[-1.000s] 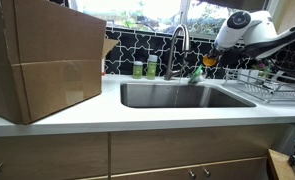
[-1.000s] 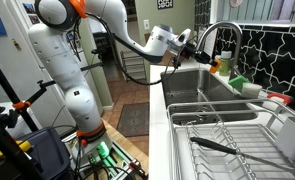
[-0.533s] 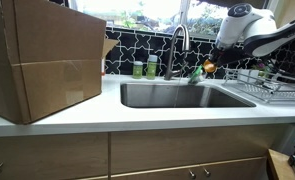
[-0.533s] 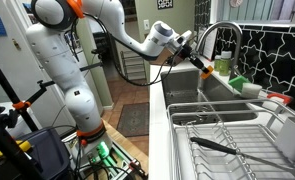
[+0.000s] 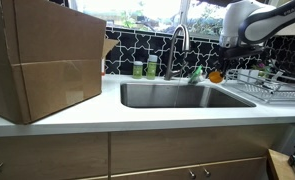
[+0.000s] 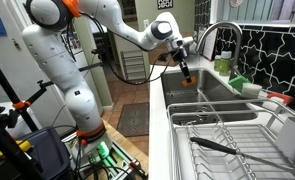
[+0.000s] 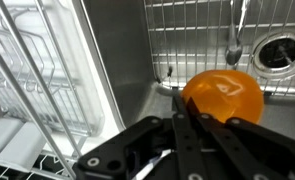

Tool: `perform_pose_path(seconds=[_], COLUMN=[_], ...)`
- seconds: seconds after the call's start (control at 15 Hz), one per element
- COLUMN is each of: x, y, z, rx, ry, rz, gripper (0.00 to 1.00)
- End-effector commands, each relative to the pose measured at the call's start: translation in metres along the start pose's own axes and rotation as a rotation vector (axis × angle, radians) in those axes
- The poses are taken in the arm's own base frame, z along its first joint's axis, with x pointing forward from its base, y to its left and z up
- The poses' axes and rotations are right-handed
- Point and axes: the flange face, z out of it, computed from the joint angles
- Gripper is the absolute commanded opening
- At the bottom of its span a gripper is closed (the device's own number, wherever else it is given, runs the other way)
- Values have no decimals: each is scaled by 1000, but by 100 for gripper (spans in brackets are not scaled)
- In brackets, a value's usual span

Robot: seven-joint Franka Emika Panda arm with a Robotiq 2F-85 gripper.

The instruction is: Pick up the orange bowl, fetch some water in the orange bowl and pour it out into the sink three times then put the orange bowl back on the kitchen counter

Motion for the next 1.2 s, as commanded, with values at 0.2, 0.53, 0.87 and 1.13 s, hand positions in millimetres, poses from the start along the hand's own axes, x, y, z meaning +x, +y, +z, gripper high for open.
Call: perform_pose_path(seconds=[0.2,0.53,0.87,1.13], x=[-34,-58,-73,-68], y=[-5,-16,-25,-29], z=[13,20,26,26], rx=[110,186,145,152], ry=[-338,-381,-389,-388], rz=[-115,-238,-269,-284], gripper=[1,1,1,4])
